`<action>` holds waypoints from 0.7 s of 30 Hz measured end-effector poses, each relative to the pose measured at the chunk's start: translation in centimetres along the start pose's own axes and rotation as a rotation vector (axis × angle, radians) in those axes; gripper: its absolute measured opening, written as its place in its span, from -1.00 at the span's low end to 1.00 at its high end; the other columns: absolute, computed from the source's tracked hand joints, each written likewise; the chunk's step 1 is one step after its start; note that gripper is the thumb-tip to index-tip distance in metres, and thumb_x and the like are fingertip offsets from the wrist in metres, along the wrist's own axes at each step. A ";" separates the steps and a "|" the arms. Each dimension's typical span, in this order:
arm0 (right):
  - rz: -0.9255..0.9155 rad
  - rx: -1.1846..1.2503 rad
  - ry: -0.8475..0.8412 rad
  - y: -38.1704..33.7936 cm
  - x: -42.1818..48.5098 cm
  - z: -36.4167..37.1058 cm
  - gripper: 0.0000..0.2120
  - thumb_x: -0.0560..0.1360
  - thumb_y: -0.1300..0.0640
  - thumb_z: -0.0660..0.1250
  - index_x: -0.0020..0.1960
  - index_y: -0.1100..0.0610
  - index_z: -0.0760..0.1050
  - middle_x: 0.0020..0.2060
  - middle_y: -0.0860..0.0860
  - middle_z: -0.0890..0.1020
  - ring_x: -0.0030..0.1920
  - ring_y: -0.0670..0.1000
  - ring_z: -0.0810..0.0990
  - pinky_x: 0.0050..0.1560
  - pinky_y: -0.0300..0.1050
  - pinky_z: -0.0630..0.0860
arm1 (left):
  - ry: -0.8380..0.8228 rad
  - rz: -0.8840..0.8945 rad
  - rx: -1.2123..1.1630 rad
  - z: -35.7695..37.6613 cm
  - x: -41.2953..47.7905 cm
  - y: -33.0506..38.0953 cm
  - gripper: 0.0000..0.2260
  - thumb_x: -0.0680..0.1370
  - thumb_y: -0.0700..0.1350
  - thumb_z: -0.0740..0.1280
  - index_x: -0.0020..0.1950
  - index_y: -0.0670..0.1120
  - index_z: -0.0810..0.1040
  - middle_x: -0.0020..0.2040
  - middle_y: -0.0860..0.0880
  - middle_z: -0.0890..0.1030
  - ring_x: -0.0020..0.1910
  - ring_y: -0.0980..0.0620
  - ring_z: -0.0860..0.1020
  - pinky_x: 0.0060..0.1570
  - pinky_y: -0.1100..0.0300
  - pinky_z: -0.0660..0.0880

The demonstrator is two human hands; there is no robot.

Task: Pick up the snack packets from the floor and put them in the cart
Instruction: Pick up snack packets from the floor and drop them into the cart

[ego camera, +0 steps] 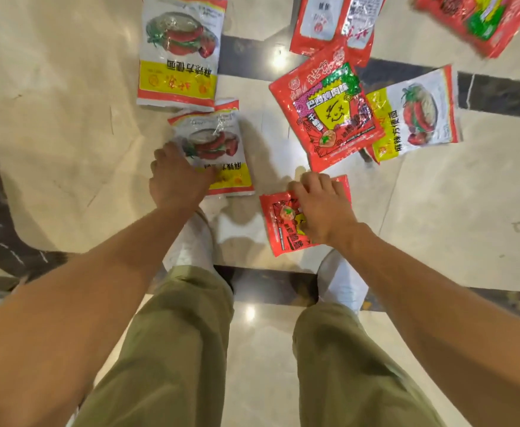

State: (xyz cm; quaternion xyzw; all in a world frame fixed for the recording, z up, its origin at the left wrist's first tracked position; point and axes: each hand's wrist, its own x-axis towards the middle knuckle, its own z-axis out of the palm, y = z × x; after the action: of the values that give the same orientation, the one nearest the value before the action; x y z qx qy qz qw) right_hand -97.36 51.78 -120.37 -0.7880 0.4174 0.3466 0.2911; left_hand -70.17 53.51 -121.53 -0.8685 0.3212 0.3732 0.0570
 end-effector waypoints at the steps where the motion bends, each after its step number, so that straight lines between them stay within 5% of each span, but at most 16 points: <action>1: 0.002 -0.024 0.028 0.0 0.4 0.5 -0.28 0.38 0.03 0.52 0.45 0.08 0.30 0.30 0.16 0.41 0.34 0.25 0.39 0.36 0.25 0.35 | 0.009 -0.015 -0.096 0.4 0.3 0.0 -0.33 0.34 0.15 0.51 0.30 -0.15 0.37 0.23 -0.14 0.51 0.25 -0.23 0.51 0.16 -0.15 0.51; 5: 0.037 -0.086 0.026 -0.1 1.3 0.8 -0.46 0.43 0.06 0.47 0.35 0.08 0.39 0.25 0.15 0.48 0.30 0.24 0.42 0.35 0.21 0.33 | -0.017 -0.105 -0.400 1.0 1.0 -0.1 -0.53 0.38 0.01 0.54 0.19 -0.08 0.45 0.06 -0.01 0.61 0.06 -0.11 0.61 0.02 0.03 0.57; 11: 0.048 0.010 0.011 0.2 1.0 -0.2 -0.62 0.50 0.14 0.40 0.30 0.08 0.46 0.15 0.12 0.58 0.19 0.22 0.54 0.17 0.09 0.45 | -0.111 -0.130 -0.688 0.7 1.4 -1.0 -0.83 0.34 -0.04 0.55 -0.10 0.08 0.70 -0.06 -0.01 0.75 0.00 -0.10 0.71 0.09 -0.20 0.65; 14: 0.069 0.063 0.004 0.6 -0.3 -1.5 -0.67 0.56 0.15 0.35 0.29 0.10 0.38 0.02 0.11 0.67 0.01 0.23 0.64 -0.06 -0.01 0.37 | -0.194 -0.096 -0.775 -0.5 0.3 -0.4 -0.79 0.47 -0.20 0.51 0.05 0.04 0.69 0.03 -0.04 0.74 0.06 -0.10 0.71 0.13 -0.14 0.65; 18: 0.141 0.283 0.018 1.3 -3.0 -3.8 -0.64 0.57 0.08 0.38 0.28 0.12 0.34 0.02 0.15 0.65 0.01 0.26 0.66 -0.05 0.03 0.50 | -0.316 -0.030 -0.782 -3.2 -1.8 0.6 -0.68 0.53 -0.27 0.46 0.27 -0.07 0.62 0.08 -0.03 0.73 0.02 -0.03 0.72 0.00 0.02 0.65; 21: 0.293 0.605 0.035 1.9 -6.1 -6.5 -0.65 0.53 0.10 0.44 0.23 0.11 0.39 0.01 0.16 0.67 0.01 0.27 0.66 -0.04 0.06 0.59 | -0.337 -0.009 -0.747 -6.4 -4.1 2.2 -0.72 0.56 -0.29 0.43 0.23 -0.05 0.60 0.00 0.04 0.71 -0.09 0.08 0.68 -0.10 0.15 0.61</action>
State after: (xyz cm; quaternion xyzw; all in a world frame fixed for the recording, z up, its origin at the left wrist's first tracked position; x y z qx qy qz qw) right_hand -99.48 48.75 -112.05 -0.6031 0.6152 0.2317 0.4518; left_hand -69.74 51.71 -113.82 -0.7575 0.1460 0.6010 -0.2092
